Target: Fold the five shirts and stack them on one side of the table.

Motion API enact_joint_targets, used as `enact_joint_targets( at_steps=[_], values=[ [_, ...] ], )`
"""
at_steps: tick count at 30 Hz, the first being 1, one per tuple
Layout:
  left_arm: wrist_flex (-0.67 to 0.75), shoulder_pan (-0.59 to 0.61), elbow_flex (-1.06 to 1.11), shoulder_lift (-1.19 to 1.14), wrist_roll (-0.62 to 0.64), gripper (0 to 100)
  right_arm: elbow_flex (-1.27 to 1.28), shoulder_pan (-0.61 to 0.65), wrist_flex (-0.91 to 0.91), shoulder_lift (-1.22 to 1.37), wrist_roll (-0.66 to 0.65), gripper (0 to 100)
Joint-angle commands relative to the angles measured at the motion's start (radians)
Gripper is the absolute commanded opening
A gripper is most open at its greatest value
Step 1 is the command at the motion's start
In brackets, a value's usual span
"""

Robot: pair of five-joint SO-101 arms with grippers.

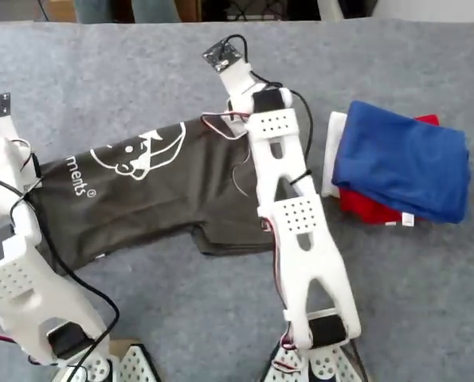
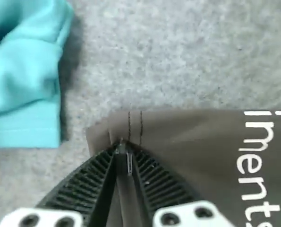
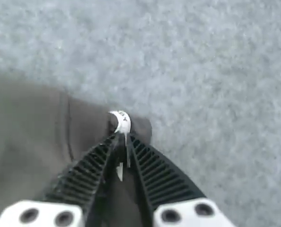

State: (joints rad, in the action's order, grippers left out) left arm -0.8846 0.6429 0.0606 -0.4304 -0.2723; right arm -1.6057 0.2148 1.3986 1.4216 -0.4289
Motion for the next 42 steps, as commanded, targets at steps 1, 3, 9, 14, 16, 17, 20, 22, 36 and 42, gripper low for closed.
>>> enact_joint_targets(
  at_steps=[1,3,9,14,16,17,20,22,36,42],
  values=[
    [-0.008,0.047,-0.027,0.005,-0.005,3,-0.061,-0.021,0.029,-0.039,0.002,1.4],
    [-0.009,0.047,-0.03,0.014,-0.002,3,-0.062,-0.021,0.029,-0.065,0.002,1.4],
    [-0.152,0.036,-0.105,0.133,0.003,3,-0.067,-0.017,0.031,-0.182,0.005,1.4],
    [-0.253,0.031,-0.119,0.296,-0.003,3,-0.067,-0.006,0.209,-0.269,0.003,1.5],
    [-0.316,0.027,-0.116,0.353,-0.005,3,-0.067,0.008,0.344,-0.295,0.003,1.5],
    [-0.348,0.025,-0.108,0.382,-0.005,3,-0.064,0.012,0.377,-0.303,0.002,1.5],
    [-0.396,0.028,-0.047,0.462,-0.006,3,-0.065,-0.012,0.367,-0.321,0.008,1.5],
    [-0.396,0.031,0.024,0.516,-0.034,3,-0.065,-0.02,0.367,-0.323,0.005,1.5],
    [-0.204,0.024,0.591,1.066,-0.103,3,-0.067,-0.043,0.155,-0.32,0.063,19.8],
    [-0.216,0.028,0.657,1.211,-0.103,3,-0.067,-0.043,0.229,-0.326,0.058,25.3]
  ],
)
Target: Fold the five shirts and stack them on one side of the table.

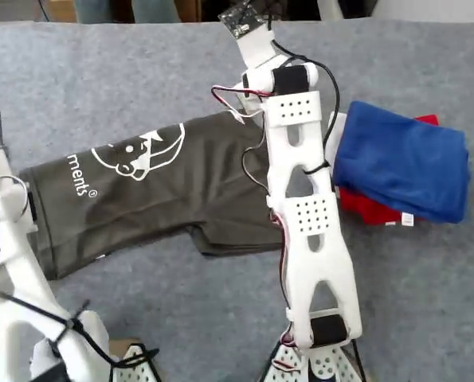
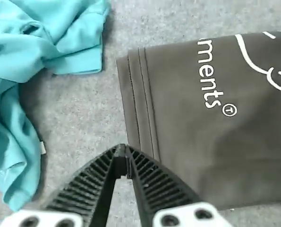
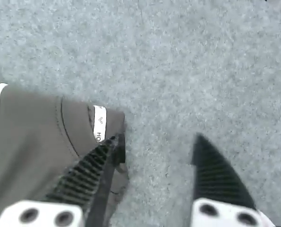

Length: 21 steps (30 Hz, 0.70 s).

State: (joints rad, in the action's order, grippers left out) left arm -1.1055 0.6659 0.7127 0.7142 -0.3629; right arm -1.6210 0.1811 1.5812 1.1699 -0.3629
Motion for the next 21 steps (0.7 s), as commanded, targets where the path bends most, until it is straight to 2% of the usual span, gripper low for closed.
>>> enact_joint_targets(
  at_steps=[1,3,6,8,14,18,21],
  values=[
    [-0.006,0.008,0.007,0.075,-0.012,3,-0.051,-0.005,0.094,-0.076,-0.021,23.0],
    [-0.041,0.008,0.001,0.091,-0.012,3,-0.05,0.009,0.195,-0.09,-0.068,15.8],
    [-0.087,0.01,0.001,0.104,-0.012,3,-0.051,-0.003,0.187,-0.13,-0.094,0.8],
    [-0.115,0.012,0.01,0.11,-0.037,3,-0.047,-0.005,0.189,-0.159,-0.094,3.6],
    [-0.153,0.045,0.01,0.1,-0.095,3,0.104,0.014,0.189,-0.306,-0.097,1.5],
    [-0.158,0.093,0.012,0.098,-0.098,3,0.361,0.041,0.189,-0.484,-0.103,1.5],
    [-0.17,0.12,0.015,0.1,-0.143,3,0.641,0.075,0.187,-0.657,-0.212,1.5]
  ],
)
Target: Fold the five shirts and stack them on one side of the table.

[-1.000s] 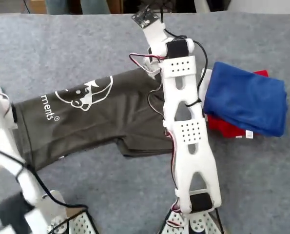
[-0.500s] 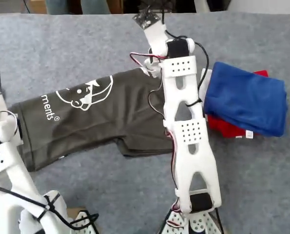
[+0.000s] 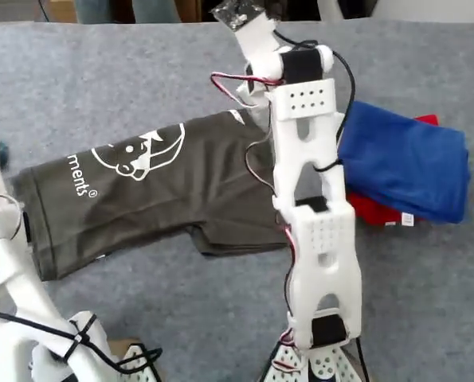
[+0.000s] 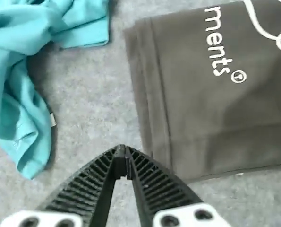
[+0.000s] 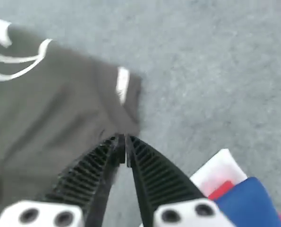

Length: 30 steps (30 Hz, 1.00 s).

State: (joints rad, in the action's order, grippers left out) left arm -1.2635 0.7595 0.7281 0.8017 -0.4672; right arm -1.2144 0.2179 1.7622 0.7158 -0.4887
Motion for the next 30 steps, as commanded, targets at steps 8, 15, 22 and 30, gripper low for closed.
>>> enact_joint_targets(
  at_steps=[8,15,22,30],
  values=[
    [-0.126,0.051,0.015,0.021,-0.078,3,0.957,0.12,-0.003,-0.651,-0.434,1.8],
    [-0.187,0.122,0.012,0.023,-0.081,3,1.402,0.155,-0.172,-0.926,-0.571,3.8],
    [-0.233,0.196,0.018,0.023,-0.08,3,1.781,0.293,-0.373,-1.106,-0.68,20.1],
    [-0.224,0.188,0.09,0.023,-0.083,3,1.956,0.334,-0.565,-1.107,-0.629,20.4]
  ],
)
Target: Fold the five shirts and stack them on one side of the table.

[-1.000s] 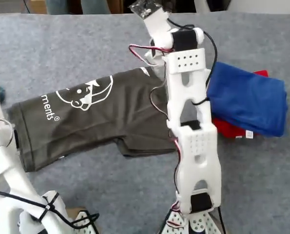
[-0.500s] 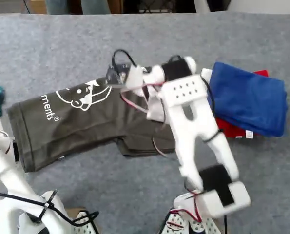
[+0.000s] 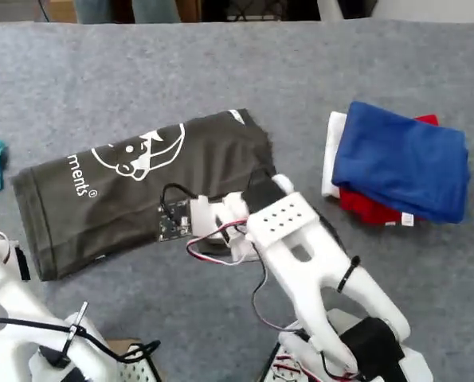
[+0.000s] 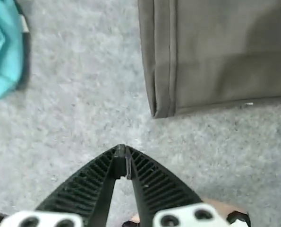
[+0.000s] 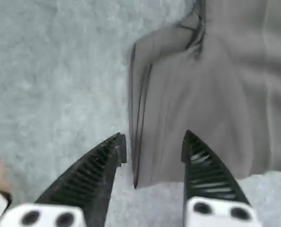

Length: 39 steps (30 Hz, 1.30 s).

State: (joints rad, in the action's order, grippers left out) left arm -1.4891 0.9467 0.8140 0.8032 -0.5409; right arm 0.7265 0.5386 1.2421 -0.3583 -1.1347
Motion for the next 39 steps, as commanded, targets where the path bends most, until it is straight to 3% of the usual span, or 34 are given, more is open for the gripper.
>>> enact_joint_targets(
  at_steps=[1,19,39],
  values=[
    [0.002,0.001,0.008,0.021,-0.009,3,0.019,0.015,-0.044,-0.031,0.02,20.4],
    [0.08,0.001,0.012,0.011,-0.011,3,0.022,-0.029,-0.252,0.298,0.049,20.5],
    [0.072,0.007,0.012,0.02,-0.052,3,0.054,-0.008,-0.19,0.381,0.023,20.1]
  ],
)
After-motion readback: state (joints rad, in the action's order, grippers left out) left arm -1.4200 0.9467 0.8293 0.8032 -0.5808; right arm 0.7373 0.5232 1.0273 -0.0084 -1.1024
